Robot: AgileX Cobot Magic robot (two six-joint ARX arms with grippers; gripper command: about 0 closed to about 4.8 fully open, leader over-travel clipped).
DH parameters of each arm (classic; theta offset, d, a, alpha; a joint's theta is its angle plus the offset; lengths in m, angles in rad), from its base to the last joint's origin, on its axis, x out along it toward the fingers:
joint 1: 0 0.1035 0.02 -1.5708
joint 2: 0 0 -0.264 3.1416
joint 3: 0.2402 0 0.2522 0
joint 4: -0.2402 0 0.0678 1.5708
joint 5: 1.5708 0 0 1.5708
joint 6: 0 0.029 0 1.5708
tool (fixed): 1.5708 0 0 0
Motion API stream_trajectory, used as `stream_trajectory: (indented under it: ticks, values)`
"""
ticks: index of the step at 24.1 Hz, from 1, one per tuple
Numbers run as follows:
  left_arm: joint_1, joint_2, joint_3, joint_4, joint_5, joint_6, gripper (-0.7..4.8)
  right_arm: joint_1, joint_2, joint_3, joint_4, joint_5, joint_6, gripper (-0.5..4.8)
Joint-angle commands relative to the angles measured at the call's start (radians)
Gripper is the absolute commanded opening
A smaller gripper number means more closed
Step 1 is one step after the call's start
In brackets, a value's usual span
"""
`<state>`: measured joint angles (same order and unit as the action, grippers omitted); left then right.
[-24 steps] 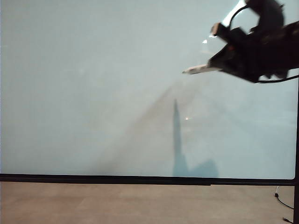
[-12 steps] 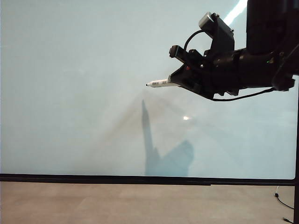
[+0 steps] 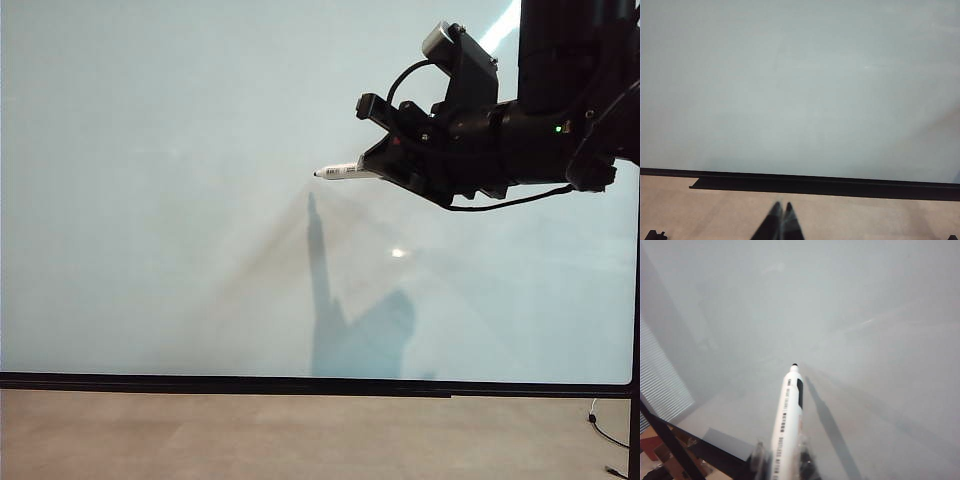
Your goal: Pick up the pen on the shelf to the right of the whiteboard and draw a cross mark.
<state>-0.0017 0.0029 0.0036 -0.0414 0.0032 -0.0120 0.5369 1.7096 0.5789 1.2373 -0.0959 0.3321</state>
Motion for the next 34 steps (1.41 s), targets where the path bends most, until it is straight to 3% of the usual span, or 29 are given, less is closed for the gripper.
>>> stream_trajectory:
  ticks: [1, 22, 34]
  values:
    - [0.0, 0.0, 0.003, 0.013, 0.0, 0.004, -0.05, 0.0, -0.002, 0.009, 0.019, 0.028, 0.001, -0.06]
    - [0.0, 0.0, 0.003, 0.013, 0.0, 0.004, -0.05, 0.001, -0.002, 0.011, -0.036, 0.119, 0.011, -0.06]
    - [0.0, 0.0, 0.003, 0.013, 0.0, 0.004, -0.04, 0.001, -0.002, -0.079, -0.006, 0.215, 0.034, -0.05]
